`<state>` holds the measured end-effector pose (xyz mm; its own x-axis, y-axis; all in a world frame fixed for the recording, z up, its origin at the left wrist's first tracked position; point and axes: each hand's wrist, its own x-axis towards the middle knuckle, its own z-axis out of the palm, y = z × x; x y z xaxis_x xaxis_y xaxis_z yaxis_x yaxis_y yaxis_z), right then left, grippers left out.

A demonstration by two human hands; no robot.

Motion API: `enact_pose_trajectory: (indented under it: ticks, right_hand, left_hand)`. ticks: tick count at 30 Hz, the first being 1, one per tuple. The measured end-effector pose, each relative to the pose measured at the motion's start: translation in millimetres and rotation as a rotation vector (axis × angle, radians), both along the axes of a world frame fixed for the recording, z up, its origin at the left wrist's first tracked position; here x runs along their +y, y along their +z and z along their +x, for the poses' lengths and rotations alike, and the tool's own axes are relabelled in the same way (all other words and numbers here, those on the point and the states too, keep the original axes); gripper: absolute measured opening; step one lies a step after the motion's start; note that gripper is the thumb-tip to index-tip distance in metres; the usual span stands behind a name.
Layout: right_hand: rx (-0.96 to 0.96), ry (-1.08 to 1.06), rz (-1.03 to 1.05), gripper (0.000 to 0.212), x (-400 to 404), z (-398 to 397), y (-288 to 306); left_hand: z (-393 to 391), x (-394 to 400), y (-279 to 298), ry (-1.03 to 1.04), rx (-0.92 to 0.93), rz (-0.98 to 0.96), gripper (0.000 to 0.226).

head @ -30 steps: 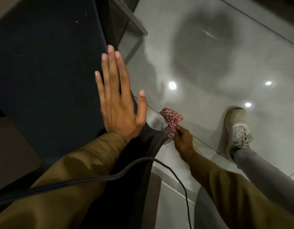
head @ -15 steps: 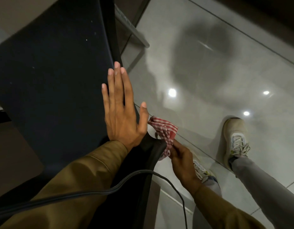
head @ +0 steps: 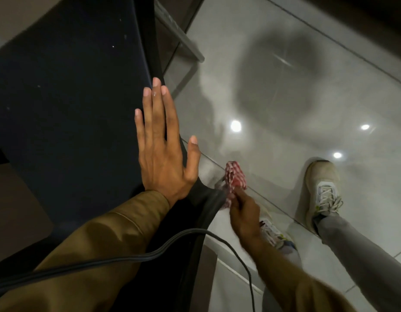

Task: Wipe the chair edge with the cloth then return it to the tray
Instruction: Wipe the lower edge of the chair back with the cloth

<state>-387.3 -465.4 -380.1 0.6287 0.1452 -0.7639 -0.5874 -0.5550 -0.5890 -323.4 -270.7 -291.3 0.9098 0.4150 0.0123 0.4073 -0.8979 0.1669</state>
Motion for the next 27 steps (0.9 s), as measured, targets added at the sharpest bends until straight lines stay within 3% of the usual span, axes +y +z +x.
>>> enact_pose_trajectory:
  ticks: [3, 7, 11, 16, 19, 23, 27]
  right_hand:
    - [-0.179, -0.030, 0.096, 0.038, -2, -11, 41]
    - [-0.160, -0.048, 0.079, 0.040, 3, -8, 27]
    - [0.106, -0.063, -0.039, 0.021, 2, 6, -38]
    - [0.261, 0.015, -0.151, 0.030, 4, 16, -77]
    - [0.187, 0.016, -0.064, 0.027, 0, 13, -40]
    - [-0.121, 0.059, 0.162, 0.033, -20, -1, 44]
    - [-0.103, -0.057, 0.175, 0.039, -12, -5, 46]
  left_hand:
    - [-1, -1, 2, -0.005, 0.014, -0.001, 0.087]
    - [0, 0, -2, -0.010, 0.006, -0.012, 0.088]
    - [0, -1, -2, -0.006, -0.008, -0.008, 0.086]
    - [0, 0, -2, -0.009, -0.014, -0.024, 0.085]
    - [-1, 0, -1, -0.006, -0.008, -0.024, 0.084]
    - [-1, -2, 1, -0.005, 0.007, -0.036, 0.085]
    - [0, -2, 3, -0.012, 0.015, -0.031, 0.084]
